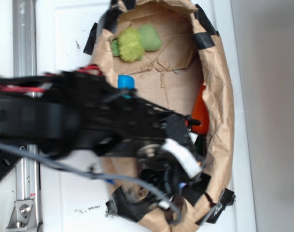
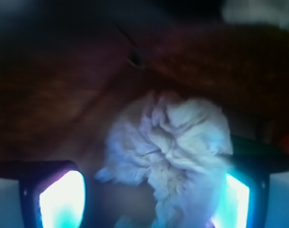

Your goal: Grab the white paper.

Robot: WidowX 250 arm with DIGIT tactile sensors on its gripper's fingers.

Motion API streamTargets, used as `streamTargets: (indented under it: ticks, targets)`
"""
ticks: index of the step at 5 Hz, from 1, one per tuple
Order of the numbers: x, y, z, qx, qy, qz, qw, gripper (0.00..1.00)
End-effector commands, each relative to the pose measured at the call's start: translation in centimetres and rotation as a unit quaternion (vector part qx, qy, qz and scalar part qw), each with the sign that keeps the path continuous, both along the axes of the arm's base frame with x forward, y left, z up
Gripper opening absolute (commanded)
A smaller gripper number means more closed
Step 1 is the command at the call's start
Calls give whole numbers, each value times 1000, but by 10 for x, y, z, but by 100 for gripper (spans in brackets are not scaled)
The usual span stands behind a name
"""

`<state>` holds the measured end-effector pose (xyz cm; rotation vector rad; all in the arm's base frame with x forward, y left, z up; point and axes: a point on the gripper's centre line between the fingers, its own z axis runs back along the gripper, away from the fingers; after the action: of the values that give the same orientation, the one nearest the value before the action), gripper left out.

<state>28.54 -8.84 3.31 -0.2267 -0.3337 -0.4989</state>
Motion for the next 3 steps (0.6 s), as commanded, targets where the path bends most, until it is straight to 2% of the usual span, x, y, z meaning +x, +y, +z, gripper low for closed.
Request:
streamTargets:
  ticks: [1, 2, 3]
  targets:
    - [26, -6, 0, 27, -6, 24, 999, 0]
    - [14, 14, 45, 47, -1, 51, 998, 0]
    - [11, 42, 85, 81, 22, 94, 992, 0]
